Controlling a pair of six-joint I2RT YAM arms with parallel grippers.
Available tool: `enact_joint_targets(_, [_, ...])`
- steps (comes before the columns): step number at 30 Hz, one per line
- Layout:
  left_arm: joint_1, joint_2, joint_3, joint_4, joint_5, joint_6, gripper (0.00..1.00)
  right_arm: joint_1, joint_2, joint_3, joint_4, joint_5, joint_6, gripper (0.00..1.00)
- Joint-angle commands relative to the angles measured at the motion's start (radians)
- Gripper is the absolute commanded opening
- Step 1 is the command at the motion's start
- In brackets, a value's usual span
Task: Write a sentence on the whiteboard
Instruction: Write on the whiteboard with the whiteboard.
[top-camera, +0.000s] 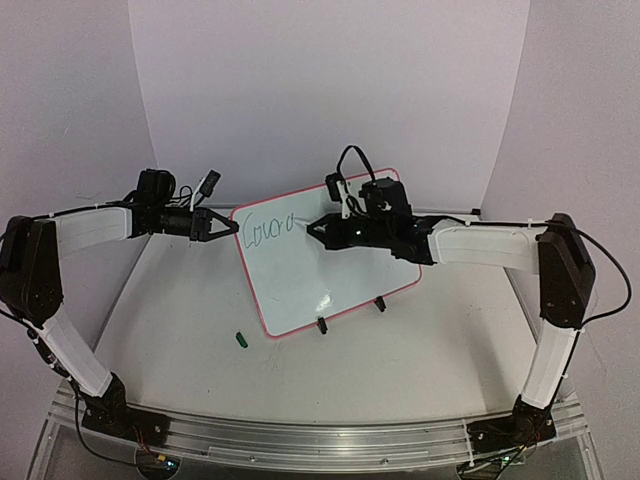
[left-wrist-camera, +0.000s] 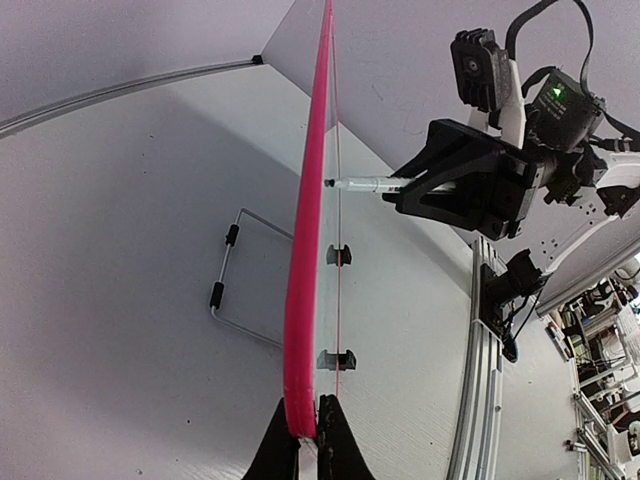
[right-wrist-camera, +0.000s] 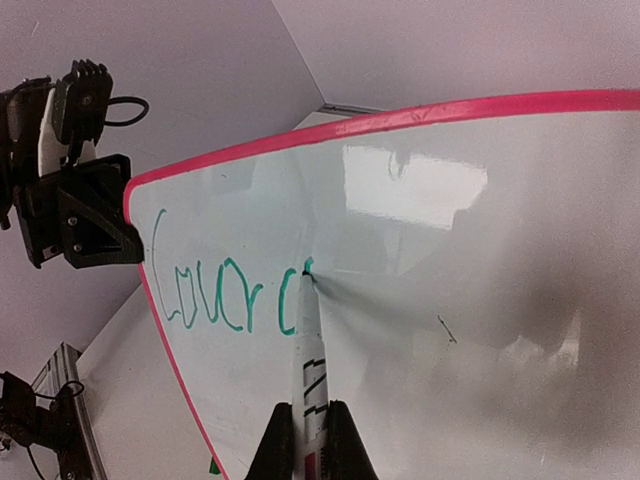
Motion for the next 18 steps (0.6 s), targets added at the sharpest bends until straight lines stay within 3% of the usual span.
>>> enact_joint_targets(1, [-0.031,-0.007,0.019,-0.037,-0.025,0.081,0.00,-0.003,-0.027,-0.040,0.000,0.007,-0.002,0.00])
enact_joint_targets(11, [-0.033,-0.008,0.019,-0.037,-0.025,0.083,0.00,-0.004,-0.082,-0.065,0.001,0.084,-0.013,0.00])
enact_joint_targets(18, [-0.034,-0.010,0.019,-0.037,-0.024,0.083,0.00,-0.004,-0.122,-0.074,0.039,0.056,-0.005,0.00])
